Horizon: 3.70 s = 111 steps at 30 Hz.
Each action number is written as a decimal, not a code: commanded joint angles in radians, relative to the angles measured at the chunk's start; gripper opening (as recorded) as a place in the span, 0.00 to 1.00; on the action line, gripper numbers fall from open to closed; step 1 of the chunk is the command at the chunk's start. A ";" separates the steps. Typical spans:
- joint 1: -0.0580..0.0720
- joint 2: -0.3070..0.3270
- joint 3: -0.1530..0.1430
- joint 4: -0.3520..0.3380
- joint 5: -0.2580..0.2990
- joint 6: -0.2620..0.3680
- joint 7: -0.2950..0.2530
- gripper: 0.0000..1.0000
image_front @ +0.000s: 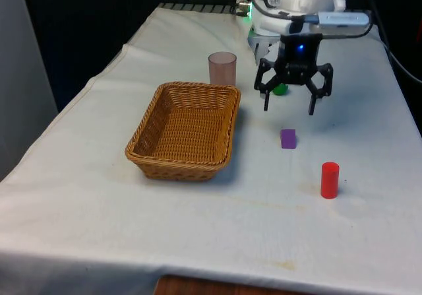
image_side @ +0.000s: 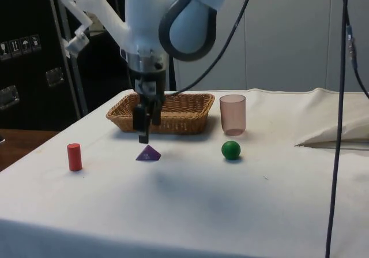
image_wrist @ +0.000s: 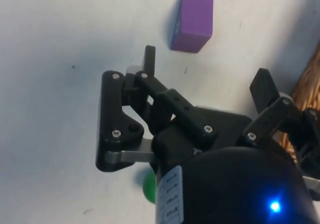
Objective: Pick up the triangular block and place it into the basket.
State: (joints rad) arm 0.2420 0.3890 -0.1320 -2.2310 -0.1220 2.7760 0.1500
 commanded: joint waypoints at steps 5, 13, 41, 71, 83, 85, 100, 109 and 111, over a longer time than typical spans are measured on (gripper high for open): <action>-0.001 0.034 -0.001 0.001 0.000 0.039 -0.001 1.00; -0.002 0.101 0.007 0.027 0.002 0.096 0.003 1.00; -0.004 0.105 0.006 0.046 0.003 0.115 -0.001 0.33; -0.006 -0.096 -0.019 0.040 0.005 -0.052 -0.052 0.33; -0.014 -0.123 -0.071 0.052 0.010 -0.060 -0.124 0.33; -0.015 -0.122 -0.081 0.054 0.010 -0.058 -0.136 0.33; -0.023 -0.101 -0.160 0.052 0.015 -0.014 -0.221 0.33; -0.039 -0.057 -0.198 0.050 0.021 0.044 -0.265 0.33; -0.045 -0.040 -0.208 0.050 0.023 0.065 -0.277 0.33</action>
State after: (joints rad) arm 0.2130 0.3520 -0.3600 -2.1760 -0.1170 2.8300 -0.1080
